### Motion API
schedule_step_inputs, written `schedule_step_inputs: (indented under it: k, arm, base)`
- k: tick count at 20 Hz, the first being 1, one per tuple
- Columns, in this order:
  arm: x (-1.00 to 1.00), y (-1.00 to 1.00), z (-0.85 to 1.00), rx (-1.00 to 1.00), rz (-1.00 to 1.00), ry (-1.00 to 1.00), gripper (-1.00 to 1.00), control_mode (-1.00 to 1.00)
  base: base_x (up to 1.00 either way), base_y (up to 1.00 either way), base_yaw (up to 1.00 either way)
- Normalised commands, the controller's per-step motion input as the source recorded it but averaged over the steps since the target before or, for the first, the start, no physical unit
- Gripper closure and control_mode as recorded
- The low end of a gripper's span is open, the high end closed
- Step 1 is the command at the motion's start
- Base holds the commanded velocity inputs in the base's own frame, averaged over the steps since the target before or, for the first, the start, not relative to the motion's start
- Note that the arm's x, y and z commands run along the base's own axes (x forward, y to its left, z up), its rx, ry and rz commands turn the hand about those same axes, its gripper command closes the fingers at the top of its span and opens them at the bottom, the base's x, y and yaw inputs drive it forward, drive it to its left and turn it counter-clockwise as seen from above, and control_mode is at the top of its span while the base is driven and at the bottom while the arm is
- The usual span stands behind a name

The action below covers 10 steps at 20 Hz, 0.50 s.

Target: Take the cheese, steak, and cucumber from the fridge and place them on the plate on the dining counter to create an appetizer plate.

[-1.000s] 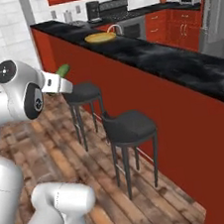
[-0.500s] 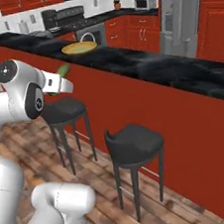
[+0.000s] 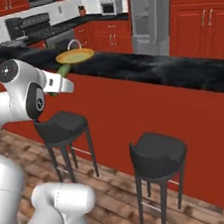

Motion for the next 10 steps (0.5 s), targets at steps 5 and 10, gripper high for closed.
schedule_step_inputs:
  k: [5,10]
  arm:
    - [0.0,0.0,0.0,0.0,0.0,0.0,1.0,1.0]
    - [0.0,0.0,0.0,0.0,0.0,0.0,1.0,1.0]
  base:
    - [0.39,0.85,-0.35]
    - [0.43,0.75,-0.33]
